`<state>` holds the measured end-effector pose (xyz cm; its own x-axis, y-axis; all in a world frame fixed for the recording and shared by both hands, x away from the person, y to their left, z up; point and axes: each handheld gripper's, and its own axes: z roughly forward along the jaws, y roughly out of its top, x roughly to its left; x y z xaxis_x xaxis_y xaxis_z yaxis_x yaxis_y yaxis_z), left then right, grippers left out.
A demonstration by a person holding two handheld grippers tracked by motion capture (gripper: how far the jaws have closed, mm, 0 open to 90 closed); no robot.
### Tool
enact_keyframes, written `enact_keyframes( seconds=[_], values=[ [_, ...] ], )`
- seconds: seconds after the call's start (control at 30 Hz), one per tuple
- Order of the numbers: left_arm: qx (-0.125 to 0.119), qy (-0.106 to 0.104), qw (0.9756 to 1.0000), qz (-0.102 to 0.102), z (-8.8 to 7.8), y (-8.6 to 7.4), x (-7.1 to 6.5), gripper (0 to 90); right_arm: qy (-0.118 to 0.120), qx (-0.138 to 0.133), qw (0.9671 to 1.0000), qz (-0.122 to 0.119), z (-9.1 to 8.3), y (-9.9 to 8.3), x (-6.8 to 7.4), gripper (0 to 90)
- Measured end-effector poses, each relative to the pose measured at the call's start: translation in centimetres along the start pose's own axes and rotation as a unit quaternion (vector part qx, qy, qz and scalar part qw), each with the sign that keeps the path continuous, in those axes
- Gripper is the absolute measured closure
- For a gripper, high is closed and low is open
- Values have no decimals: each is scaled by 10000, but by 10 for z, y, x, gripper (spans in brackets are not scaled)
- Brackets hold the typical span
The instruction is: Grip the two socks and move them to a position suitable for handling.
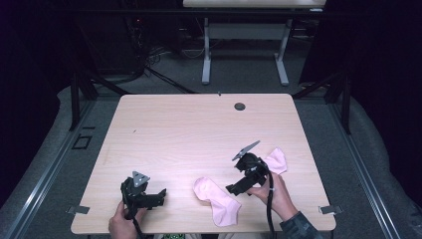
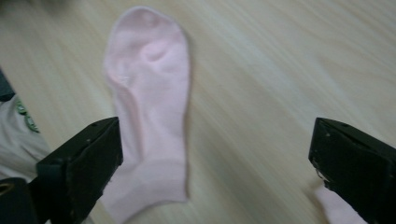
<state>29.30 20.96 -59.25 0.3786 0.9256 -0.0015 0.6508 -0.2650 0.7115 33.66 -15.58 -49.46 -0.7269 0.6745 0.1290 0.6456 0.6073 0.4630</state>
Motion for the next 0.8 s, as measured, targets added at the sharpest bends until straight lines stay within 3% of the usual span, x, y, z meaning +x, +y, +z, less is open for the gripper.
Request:
enact_keyframes(
  seconds=[0.03, 0.07, 0.13, 0.17, 0.2, 0.3, 0.4, 0.47, 0.5, 0.7, 0.73, 0.8],
  values=[
    [0, 0, 10000, 0, 0, 0, 0, 0, 0, 0, 10000, 0, 0, 0, 0, 0],
    [-1, 2, 10000, -1, 0, 0, 0, 0, -126, 46, 9998, 178, -4, -2, -14, 0],
    [-1, 1, 10000, 0, 0, 0, 0, 0, -285, 124, 9990, 312, -7, -6, -29, 0],
    [-1, 2, 10000, 0, 0, 0, 0, 0, -285, 124, 9990, 312, -7, -6, -29, 0],
    [0, 3, 10000, 2, 0, 0, 0, 0, -342, 82, 9981, 502, -8, -9, -43, 0],
    [5, -2, 10000, 8, 0, 0, 0, 0, -559, 298, 9958, 660, -8, -14, -66, 0],
    [5, -3, 10000, 10, 0, 0, 0, 0, -709, 277, 9927, 932, -5, -21, -83, 0],
    [4, -4, 10000, 9, 0, 0, 0, 0, -682, 360, 9924, 958, -5, -22, -90, 0],
    [5, -4, 10000, 9, 0, 0, 0, 0, -834, 439, 9900, 1051, -3, -26, -101, 0],
    [5, -3, 10000, 10, 0, 0, 0, 0, -964, 569, 9860, 1239, 6, -34, -120, 107],
    [4, -4, 10000, 8, 0, 0, 0, 0, -996, 482, 9851, 1313, 9, -35, -120, 143],
    [4, -5, 10000, 7, 0, 0, 0, 0, -1075, 639, 9837, 1296, 11, -36, -124, 176]
  ],
)
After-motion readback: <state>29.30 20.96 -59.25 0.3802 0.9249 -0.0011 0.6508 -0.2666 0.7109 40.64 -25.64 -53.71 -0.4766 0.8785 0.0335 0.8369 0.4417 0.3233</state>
